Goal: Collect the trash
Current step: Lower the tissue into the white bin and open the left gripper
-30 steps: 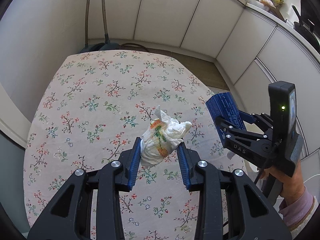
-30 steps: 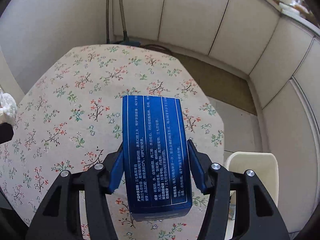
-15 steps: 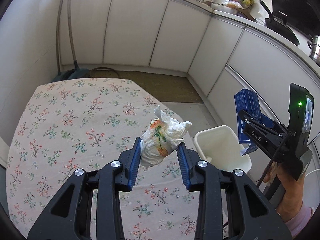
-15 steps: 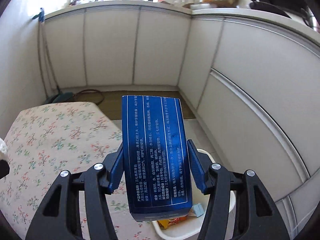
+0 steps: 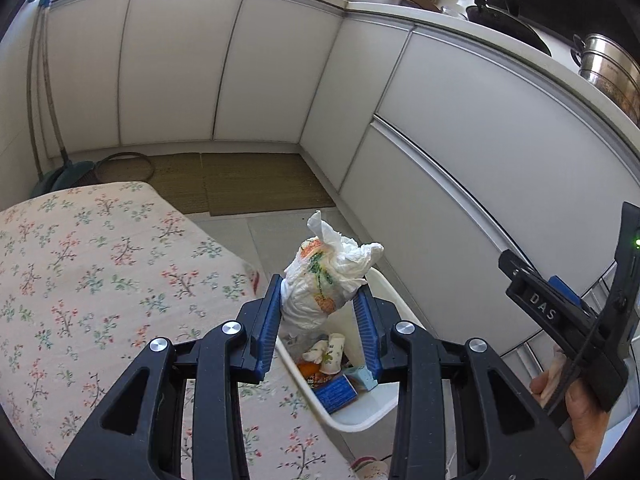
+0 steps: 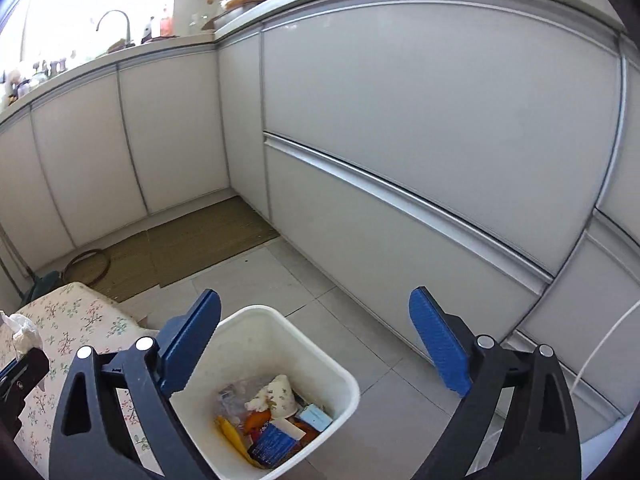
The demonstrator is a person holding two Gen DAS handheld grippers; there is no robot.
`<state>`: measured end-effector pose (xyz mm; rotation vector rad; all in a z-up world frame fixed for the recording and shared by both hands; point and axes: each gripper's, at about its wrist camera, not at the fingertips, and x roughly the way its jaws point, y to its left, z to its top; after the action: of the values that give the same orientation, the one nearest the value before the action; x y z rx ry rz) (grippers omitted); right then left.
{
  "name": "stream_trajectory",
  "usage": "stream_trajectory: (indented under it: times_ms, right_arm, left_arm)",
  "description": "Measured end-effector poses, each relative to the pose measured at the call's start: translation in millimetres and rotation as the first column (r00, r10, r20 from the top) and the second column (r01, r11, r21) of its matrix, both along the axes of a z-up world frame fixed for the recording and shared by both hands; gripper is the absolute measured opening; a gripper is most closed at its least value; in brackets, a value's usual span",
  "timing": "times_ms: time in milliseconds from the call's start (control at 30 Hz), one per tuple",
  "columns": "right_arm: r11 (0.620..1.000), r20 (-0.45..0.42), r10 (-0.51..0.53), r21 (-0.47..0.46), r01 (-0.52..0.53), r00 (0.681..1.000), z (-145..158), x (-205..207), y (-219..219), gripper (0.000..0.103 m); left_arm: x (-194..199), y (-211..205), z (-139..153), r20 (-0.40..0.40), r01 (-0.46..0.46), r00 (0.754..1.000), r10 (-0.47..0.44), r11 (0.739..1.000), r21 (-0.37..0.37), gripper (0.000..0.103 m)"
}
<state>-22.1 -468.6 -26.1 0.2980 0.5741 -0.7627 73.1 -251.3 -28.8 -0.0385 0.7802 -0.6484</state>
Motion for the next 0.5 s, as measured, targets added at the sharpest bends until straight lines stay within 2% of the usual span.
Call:
stream_trajectory:
  times_ms: [133, 267, 333, 367, 400, 500]
  right_arm:
    - [0.996, 0.012, -0.070, 0.051, 0.070, 0.997, 0, -24, -30, 0.093]
    - [0.990, 0.039, -0.115, 0.084, 0.112, 0.993, 4, -53, -45, 0.094]
    - [0.989, 0.058, -0.127, 0.084, 0.122, 0.990, 8, -64, -46, 0.095]
    - [0.990, 0.063, -0.126, 0.079, 0.120, 0.990, 10, -67, -45, 0.095]
    - [0.990, 0.065, -0.122, 0.073, 0.117, 0.990, 11, -69, -43, 0.095]
    - [0.993, 0.078, -0.110, 0.046, 0.107, 0.991, 17, -78, -34, 0.096]
  left_arm:
    - [2, -38, -2, 0.012, 0.033, 0.999, -0.033, 0.999, 0.017, 0.035]
    - [11, -65, -3, -0.025, 0.032, 0.999, -0.031, 0.999, 0.011, 0.042]
    - [7, -72, 2, -0.001, 0.038, 0.999, -0.038, 0.999, 0.029, 0.058]
    - [1, -73, 6, 0.025, 0.038, 0.999, -0.039, 0.998, 0.040, 0.070]
    - [-6, -73, 10, 0.057, 0.036, 0.998, -0.039, 0.998, 0.049, 0.078]
    - [-25, -68, 20, 0.110, 0.028, 0.993, -0.036, 0.997, 0.070, 0.091]
